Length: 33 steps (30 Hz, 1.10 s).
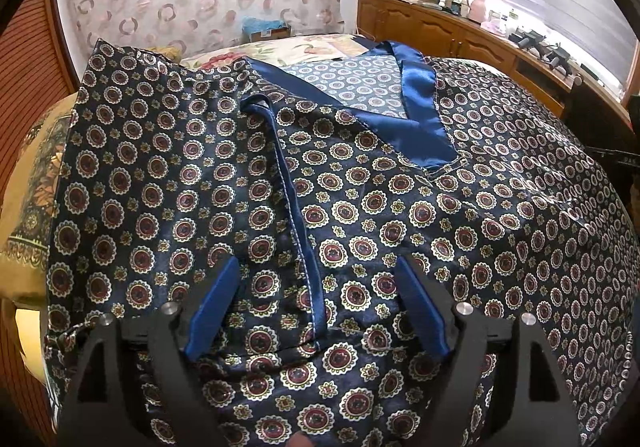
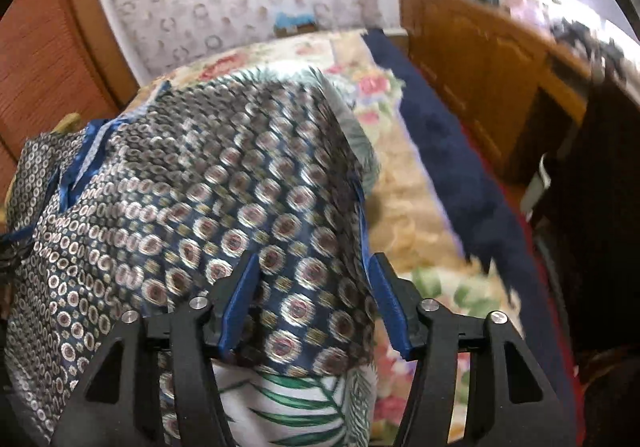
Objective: Fold small clothes
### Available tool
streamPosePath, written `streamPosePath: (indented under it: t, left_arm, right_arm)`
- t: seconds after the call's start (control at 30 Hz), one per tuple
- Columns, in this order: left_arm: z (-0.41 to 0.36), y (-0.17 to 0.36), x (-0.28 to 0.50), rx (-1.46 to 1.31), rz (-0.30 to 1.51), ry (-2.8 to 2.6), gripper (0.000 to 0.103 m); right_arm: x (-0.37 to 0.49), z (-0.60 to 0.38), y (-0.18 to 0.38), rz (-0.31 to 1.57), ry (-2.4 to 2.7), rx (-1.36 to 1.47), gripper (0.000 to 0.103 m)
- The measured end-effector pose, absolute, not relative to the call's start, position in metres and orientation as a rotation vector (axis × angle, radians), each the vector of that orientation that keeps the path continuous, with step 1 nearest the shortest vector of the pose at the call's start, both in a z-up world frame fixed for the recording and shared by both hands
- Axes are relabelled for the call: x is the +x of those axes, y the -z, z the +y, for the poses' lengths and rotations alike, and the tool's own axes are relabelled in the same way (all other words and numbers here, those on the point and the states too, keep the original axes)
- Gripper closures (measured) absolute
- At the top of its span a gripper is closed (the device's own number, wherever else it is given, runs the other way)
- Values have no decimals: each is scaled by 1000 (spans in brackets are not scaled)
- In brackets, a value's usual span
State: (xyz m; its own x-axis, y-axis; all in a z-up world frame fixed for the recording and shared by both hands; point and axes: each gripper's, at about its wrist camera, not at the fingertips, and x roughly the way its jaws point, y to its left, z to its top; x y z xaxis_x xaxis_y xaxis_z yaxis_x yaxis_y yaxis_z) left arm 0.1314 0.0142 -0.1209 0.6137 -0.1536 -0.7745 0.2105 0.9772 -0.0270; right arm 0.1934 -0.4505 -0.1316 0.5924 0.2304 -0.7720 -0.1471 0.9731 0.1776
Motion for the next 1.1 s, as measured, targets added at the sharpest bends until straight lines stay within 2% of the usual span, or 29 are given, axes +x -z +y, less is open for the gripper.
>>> streamPosePath:
  t: [0.03, 0.07, 0.17, 0.23, 0.37, 0.63, 0.87, 0.93, 1.0, 1.03, 1.07, 1.1]
  left_arm:
    - [14, 121, 131, 68, 886, 210, 22]
    - [14, 121, 131, 68, 886, 210, 22]
    - [14, 121, 132, 69, 886, 210, 22]
    - [14, 121, 132, 68, 886, 210, 21]
    - [14, 121, 132, 68, 886, 210, 21]
    - [14, 121, 132, 68, 886, 210, 21]
    - [14, 121, 132, 68, 886, 210, 20]
    - [14, 121, 132, 68, 886, 210, 20]
    - [14, 121, 132, 68, 886, 210, 20]
    - [14, 121, 132, 68, 886, 210, 20]
    - [14, 121, 132, 68, 886, 210, 20]
    - [14, 121, 132, 68, 886, 210, 20]
  right_arm:
    - [193, -452, 132, 911, -237, 120, 61]
    - [192, -453, 131, 914, -262, 143, 73]
    - [189, -446, 125, 882, -231, 69, 97]
    - [187, -444, 121, 864, -217, 28, 102]
    - [178, -434, 101, 786, -230, -15, 103]
    - [175, -371, 65, 679, -348, -135, 103]
    - [164, -308, 92, 734, -476, -212, 103]
    - [161, -304, 100, 757, -481, -207, 97]
    - [159, -306, 103, 765, -481, -194, 80]
    - [158, -309, 102, 764, -481, -183, 74]
    - [158, -313, 99, 757, -482, -169, 64]
    - [158, -319, 96, 743, -478, -154, 58]
